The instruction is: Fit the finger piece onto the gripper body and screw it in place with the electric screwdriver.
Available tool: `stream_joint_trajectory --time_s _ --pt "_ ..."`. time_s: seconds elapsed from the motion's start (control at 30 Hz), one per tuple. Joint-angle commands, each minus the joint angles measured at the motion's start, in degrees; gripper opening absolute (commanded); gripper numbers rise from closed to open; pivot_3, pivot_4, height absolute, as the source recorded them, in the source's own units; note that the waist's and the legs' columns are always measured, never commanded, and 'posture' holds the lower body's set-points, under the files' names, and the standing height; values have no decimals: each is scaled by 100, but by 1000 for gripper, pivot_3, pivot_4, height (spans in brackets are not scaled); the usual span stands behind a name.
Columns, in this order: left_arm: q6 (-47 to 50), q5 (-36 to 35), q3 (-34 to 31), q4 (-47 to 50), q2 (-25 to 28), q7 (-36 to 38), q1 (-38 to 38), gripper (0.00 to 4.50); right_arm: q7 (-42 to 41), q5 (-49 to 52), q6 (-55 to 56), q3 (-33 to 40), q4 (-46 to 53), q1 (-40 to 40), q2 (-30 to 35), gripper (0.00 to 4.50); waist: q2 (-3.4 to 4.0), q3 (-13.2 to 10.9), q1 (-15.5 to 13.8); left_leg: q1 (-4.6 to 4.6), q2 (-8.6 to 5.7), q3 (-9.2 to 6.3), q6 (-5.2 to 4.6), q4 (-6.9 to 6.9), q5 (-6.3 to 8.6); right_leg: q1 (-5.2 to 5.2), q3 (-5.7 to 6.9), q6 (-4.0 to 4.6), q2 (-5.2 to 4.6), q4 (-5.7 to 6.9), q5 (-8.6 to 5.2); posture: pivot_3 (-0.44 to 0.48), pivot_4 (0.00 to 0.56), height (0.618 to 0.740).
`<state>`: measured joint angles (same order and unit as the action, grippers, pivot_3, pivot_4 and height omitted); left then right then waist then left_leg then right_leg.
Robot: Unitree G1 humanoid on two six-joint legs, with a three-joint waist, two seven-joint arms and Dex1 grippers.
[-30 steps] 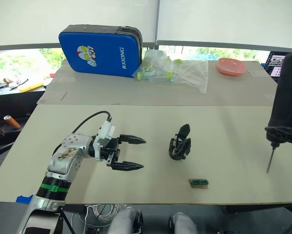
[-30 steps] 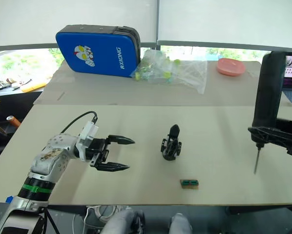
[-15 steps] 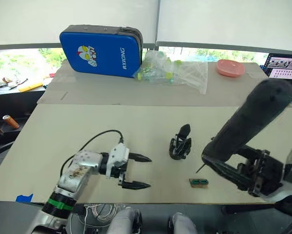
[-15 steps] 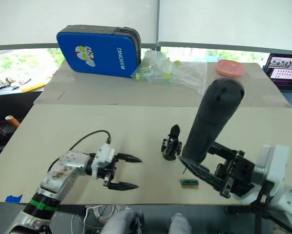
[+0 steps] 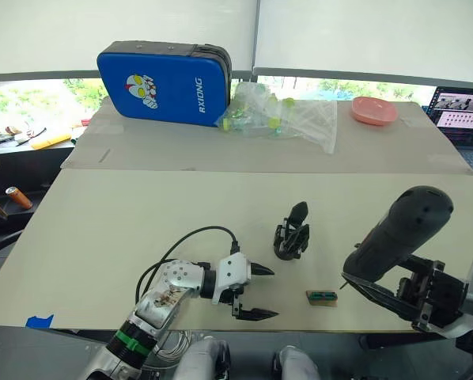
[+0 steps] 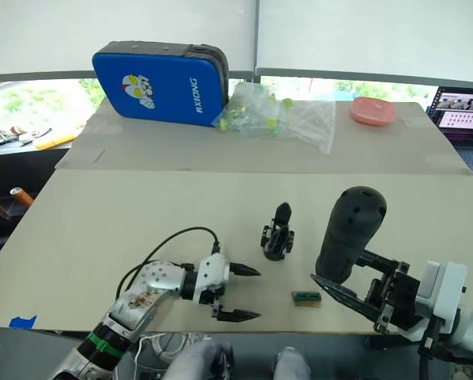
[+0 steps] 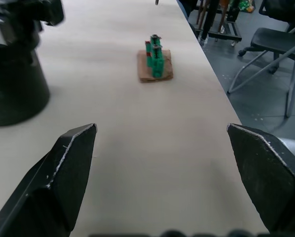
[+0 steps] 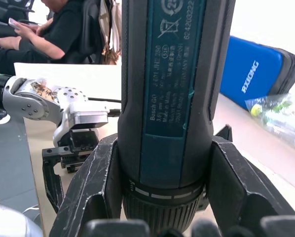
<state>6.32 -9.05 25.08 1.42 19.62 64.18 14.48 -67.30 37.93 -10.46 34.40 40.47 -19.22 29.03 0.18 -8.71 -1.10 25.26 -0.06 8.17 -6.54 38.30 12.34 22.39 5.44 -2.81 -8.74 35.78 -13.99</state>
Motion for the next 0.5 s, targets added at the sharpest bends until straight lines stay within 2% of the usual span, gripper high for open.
stream_joint_trajectory --time_s 0.03,0.5 --pt "-73 78 221 -132 -237 -108 80 4500 25 204 416 78 -55 -17 48 1935 0 0 -27 -1 0 0 -9 0 6 -1 1 -1 -3 0 0 0 150 740" --pt "-404 379 635 -684 -727 -163 300 4500 -157 111 1337 -128 -633 -466 -42 1935 3 2 -137 -1 -3 2 -26 5 16 -8 3 -6 -4 -9 3 0 150 740"
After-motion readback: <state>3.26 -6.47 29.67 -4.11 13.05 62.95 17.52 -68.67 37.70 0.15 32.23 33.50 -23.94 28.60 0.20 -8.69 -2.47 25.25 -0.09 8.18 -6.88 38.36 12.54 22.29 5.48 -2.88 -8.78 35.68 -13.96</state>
